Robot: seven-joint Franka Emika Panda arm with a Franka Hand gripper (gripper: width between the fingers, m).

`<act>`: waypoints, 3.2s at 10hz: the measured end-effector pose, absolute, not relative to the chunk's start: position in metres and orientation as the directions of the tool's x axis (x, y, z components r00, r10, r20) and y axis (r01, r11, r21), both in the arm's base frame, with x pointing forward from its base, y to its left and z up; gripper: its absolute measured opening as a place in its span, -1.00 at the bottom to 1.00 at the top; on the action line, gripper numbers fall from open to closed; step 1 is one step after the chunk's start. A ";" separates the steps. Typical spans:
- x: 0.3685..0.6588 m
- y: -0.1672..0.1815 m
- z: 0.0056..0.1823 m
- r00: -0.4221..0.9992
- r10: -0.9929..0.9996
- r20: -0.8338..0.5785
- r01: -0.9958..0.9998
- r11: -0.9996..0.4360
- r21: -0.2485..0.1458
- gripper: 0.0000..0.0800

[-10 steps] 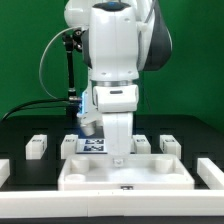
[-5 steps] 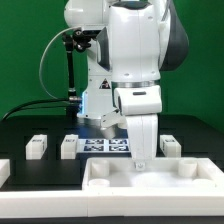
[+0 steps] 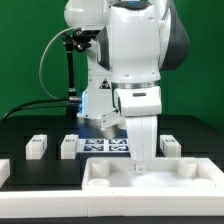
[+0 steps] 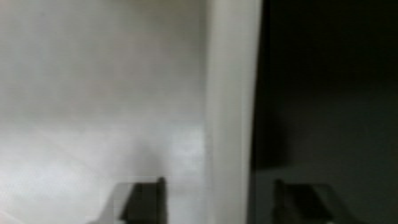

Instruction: Assemble desk

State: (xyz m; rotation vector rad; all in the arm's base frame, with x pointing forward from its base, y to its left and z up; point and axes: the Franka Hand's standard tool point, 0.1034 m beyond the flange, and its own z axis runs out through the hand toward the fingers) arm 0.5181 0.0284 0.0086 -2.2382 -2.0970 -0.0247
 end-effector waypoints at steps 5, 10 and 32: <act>0.518 0.028 0.008 0.068 0.996 0.062 0.997 -0.065 -0.044 0.61; 0.519 0.029 0.009 0.105 0.993 0.061 0.994 -0.103 -0.046 0.62; 0.483 0.121 0.065 0.914 0.028 -0.404 0.010 -0.999 -0.047 0.62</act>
Offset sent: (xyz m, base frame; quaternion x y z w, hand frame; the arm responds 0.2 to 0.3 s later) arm 0.0000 0.0000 0.0000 0.0000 0.0000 0.0000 1.0000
